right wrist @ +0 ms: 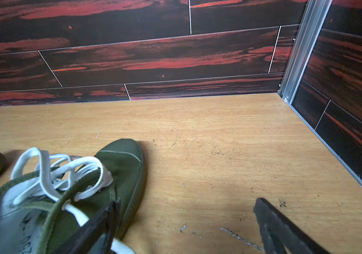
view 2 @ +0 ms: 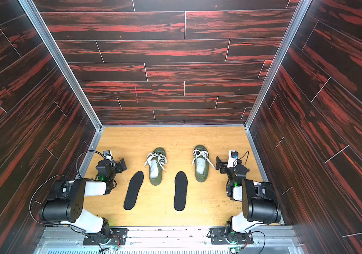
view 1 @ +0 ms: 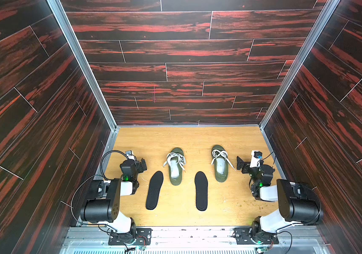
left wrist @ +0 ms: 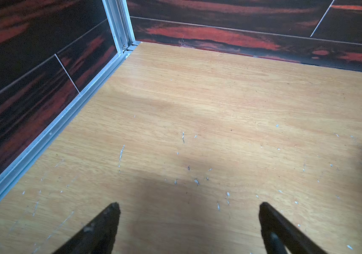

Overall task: Insert the insole into the shoe
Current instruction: Adjust the shoe at the center of the board.

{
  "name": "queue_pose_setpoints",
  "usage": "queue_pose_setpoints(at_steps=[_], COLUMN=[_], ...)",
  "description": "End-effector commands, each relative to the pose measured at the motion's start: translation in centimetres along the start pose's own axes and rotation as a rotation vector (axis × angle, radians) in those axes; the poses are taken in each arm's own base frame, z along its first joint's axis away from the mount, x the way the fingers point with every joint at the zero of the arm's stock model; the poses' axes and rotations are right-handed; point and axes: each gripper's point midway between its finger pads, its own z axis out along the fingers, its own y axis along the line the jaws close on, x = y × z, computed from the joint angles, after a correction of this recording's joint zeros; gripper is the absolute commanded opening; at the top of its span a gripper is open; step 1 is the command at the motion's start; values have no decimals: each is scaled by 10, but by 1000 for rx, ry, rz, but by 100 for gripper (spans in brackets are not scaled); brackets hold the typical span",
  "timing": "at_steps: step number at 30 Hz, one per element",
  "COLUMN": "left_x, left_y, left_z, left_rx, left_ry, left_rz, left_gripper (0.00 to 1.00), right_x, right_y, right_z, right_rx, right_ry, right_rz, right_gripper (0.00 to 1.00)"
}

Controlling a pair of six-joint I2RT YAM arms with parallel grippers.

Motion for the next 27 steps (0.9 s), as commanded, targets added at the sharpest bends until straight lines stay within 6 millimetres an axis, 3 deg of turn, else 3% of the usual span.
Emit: queue_pose_setpoints(at_steps=[1,24,27], left_x=[-19,-18,-24], left_y=[3,5,15], left_z=[-2,-2,-4], left_rx=[-11,-26,-82], left_ry=[-49,-46,-60], left_rz=[2,-9,-38], left_gripper=[100,100,100], right_x=[1,1,0], right_y=[2,1,-1], right_z=[1,1,1], right_rx=[-9,-13,-15], right_ry=[0,1,1], right_rz=[-6,1,14], right_gripper=[99,99,98])
